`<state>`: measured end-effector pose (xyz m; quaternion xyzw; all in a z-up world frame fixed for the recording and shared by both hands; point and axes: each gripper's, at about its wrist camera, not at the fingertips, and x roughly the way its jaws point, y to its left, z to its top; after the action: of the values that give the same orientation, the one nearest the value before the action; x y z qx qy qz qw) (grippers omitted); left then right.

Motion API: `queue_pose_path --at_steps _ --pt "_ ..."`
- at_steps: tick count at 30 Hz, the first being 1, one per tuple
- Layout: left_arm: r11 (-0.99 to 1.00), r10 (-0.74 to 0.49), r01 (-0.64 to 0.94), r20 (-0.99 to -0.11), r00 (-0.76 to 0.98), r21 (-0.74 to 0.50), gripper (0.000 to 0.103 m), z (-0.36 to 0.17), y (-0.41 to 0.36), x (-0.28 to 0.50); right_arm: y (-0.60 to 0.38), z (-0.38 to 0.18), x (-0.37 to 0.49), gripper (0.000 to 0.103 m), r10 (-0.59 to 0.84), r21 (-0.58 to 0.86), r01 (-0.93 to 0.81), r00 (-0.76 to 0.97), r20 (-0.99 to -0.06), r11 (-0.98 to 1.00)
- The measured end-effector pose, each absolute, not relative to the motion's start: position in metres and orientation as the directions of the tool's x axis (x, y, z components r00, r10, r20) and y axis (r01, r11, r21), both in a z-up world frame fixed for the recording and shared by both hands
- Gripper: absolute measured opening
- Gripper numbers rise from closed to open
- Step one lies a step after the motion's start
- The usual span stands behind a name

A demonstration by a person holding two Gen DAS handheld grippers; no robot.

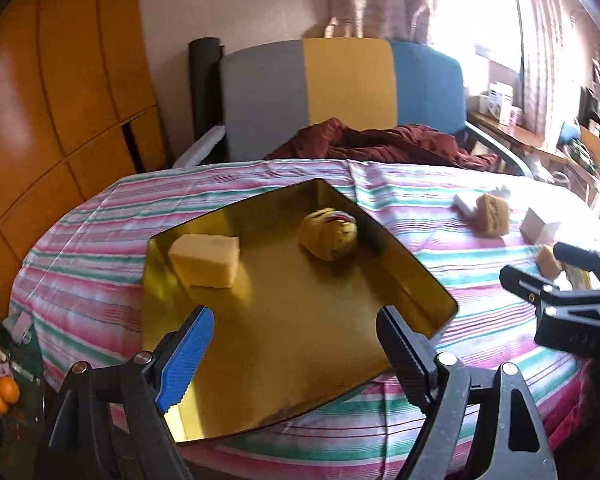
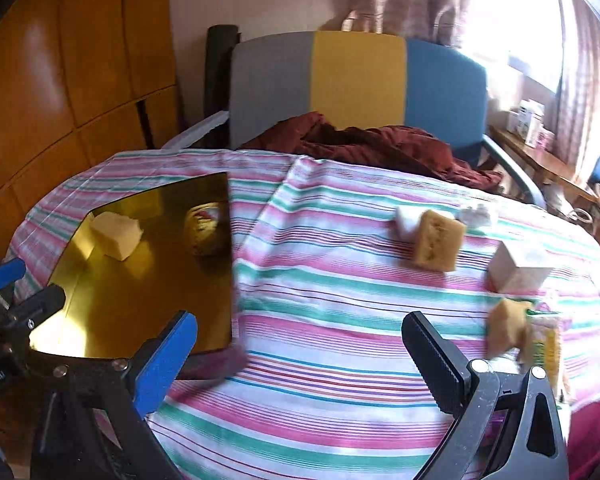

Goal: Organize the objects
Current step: 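Move both grippers back toward the remaining items on the cloth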

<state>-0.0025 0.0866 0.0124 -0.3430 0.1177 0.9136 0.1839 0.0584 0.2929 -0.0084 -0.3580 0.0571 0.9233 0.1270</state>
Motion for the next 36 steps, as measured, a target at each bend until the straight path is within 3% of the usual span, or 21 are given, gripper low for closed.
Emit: queue_pose_path --at_steps 12,27,36 --pt "-0.843 0.337 -0.530 -0.685 -0.646 0.085 0.085 0.006 0.125 0.000 0.351 0.001 0.083 0.103 0.313 -0.004 -0.421 -0.669 -0.674 -0.907" --pt "-0.619 0.546 -0.776 -0.775 -0.319 -0.117 0.085 -0.015 0.208 0.012 0.479 0.033 0.177 0.103 0.557 -0.020 -0.733 -0.500 -0.663 -0.680" --pt "-0.472 0.578 -0.867 -0.799 -0.165 -0.162 0.083 -0.034 0.280 0.033 0.518 0.027 0.222 0.103 0.575 0.008 -0.805 -0.431 -0.696 -0.593"
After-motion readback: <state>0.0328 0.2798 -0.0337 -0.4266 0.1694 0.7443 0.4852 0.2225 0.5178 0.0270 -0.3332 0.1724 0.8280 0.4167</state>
